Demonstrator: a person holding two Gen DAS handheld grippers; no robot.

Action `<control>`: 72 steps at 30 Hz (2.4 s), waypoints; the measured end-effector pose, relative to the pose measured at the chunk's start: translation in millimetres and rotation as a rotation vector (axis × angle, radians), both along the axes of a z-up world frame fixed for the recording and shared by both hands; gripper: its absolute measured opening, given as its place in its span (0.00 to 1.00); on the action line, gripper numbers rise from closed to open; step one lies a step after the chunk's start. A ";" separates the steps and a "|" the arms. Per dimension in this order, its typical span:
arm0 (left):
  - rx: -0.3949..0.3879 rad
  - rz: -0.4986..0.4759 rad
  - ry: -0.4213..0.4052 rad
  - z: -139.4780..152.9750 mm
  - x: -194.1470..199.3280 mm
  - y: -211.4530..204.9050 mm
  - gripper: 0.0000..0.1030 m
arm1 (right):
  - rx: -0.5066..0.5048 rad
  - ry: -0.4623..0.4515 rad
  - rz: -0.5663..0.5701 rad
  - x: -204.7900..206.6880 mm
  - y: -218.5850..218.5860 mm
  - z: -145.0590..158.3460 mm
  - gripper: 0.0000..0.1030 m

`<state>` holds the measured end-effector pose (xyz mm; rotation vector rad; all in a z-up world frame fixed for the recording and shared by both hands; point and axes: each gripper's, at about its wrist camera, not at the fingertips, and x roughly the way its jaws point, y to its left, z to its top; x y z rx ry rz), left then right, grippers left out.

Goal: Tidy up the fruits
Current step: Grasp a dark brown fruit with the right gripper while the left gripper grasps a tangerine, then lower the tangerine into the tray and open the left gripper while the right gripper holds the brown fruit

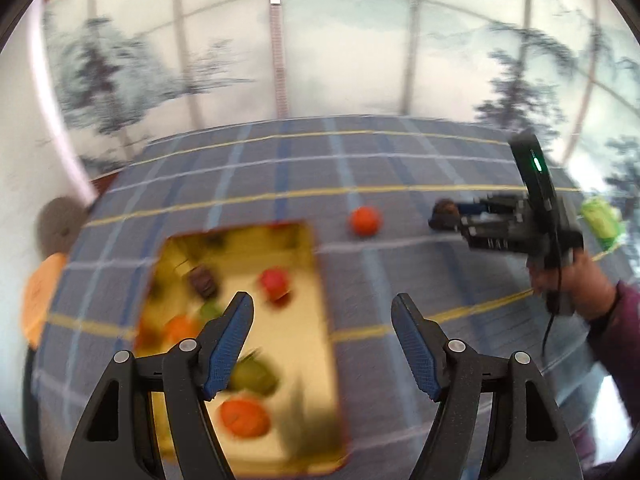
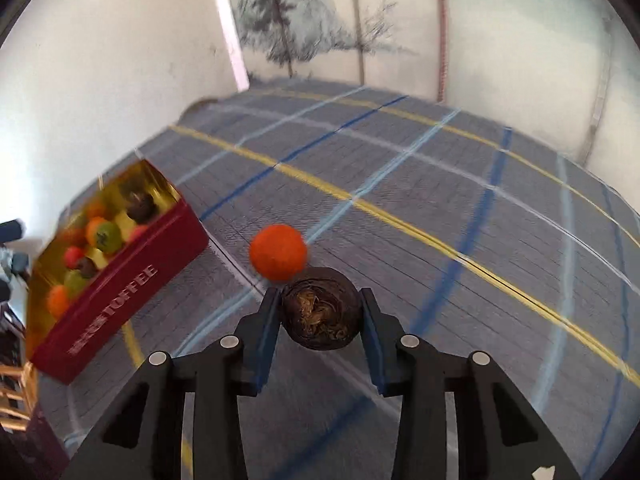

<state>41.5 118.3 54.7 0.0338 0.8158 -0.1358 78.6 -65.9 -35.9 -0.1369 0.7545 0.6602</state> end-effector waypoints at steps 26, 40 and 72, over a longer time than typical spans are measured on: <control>0.151 -0.137 0.329 -101.1 199.7 -88.1 0.35 | 0.132 0.075 -0.263 -45.6 -164.6 -23.4 0.36; -0.005 -0.001 0.133 -37.4 57.8 -101.7 0.34 | 0.085 0.108 -0.287 -35.5 -157.1 -29.6 0.36; 0.103 0.271 0.041 -42.1 -44.5 -6.4 0.35 | -0.023 0.067 -0.304 -40.0 -143.4 -30.3 0.36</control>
